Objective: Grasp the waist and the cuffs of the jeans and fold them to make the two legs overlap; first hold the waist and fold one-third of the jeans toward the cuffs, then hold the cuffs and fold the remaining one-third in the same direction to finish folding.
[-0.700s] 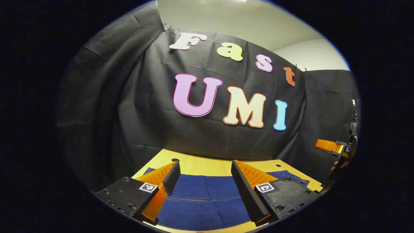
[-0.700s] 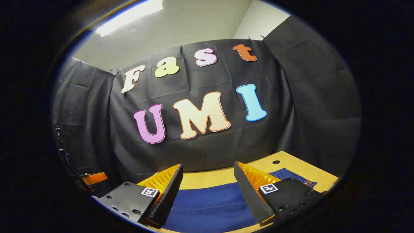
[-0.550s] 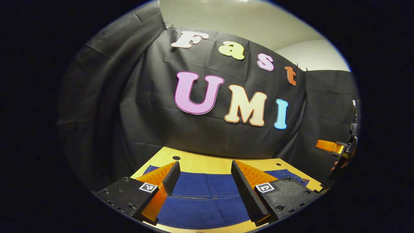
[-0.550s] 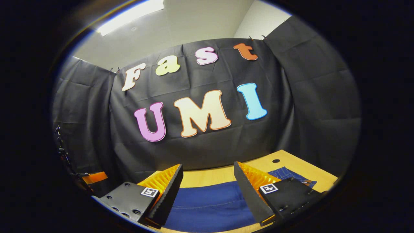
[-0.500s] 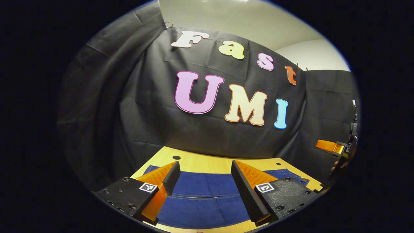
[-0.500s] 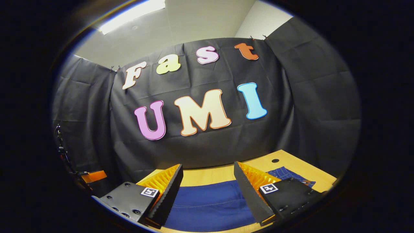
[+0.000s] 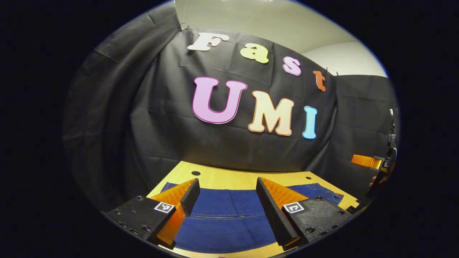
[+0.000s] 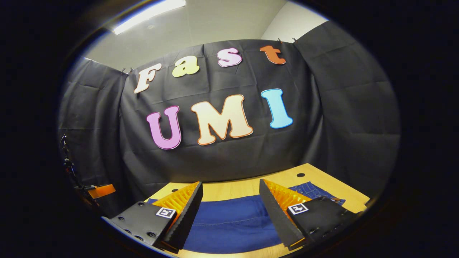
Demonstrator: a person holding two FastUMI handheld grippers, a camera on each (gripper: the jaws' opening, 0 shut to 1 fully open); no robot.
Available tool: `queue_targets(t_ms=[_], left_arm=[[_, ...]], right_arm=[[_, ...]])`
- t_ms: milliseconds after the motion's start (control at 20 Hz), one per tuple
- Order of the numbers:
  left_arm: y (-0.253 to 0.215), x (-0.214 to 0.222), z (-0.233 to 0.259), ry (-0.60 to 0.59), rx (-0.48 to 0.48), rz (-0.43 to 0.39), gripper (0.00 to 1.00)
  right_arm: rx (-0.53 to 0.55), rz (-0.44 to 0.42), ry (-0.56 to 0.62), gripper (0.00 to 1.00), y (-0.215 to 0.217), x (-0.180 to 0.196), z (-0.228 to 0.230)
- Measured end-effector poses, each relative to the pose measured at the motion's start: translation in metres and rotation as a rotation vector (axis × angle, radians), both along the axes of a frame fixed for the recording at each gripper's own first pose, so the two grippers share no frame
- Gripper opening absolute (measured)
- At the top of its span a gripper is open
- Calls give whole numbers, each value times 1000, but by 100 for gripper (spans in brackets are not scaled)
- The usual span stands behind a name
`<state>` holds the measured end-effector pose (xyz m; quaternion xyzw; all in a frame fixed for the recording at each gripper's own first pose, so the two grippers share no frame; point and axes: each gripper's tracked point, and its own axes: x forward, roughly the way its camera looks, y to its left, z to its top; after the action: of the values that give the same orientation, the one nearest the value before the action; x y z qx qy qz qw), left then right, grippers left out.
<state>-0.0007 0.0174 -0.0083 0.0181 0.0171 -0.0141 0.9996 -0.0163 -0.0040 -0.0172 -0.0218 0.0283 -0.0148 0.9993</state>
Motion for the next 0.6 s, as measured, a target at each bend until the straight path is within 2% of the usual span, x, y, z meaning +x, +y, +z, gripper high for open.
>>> queue_targets(t_ms=[250, 400, 500, 600], left_arm=[[15, 5, -22, 61, 6, -61, 94], [37, 4, -54, 149, 24, -82, 96], [42, -1, -76, 214, 22, -126, 94], [52, -7, -107, 302, 71, -164, 95]], right_arm=[[-17, -5, 32, 97, -3, -6, -11], [-26, 0, 55, 97, -5, -9, -18], [-36, 3, 86, 97, -8, -11, -26], [-45, 5, 119, 97, -12, -14, -35]])
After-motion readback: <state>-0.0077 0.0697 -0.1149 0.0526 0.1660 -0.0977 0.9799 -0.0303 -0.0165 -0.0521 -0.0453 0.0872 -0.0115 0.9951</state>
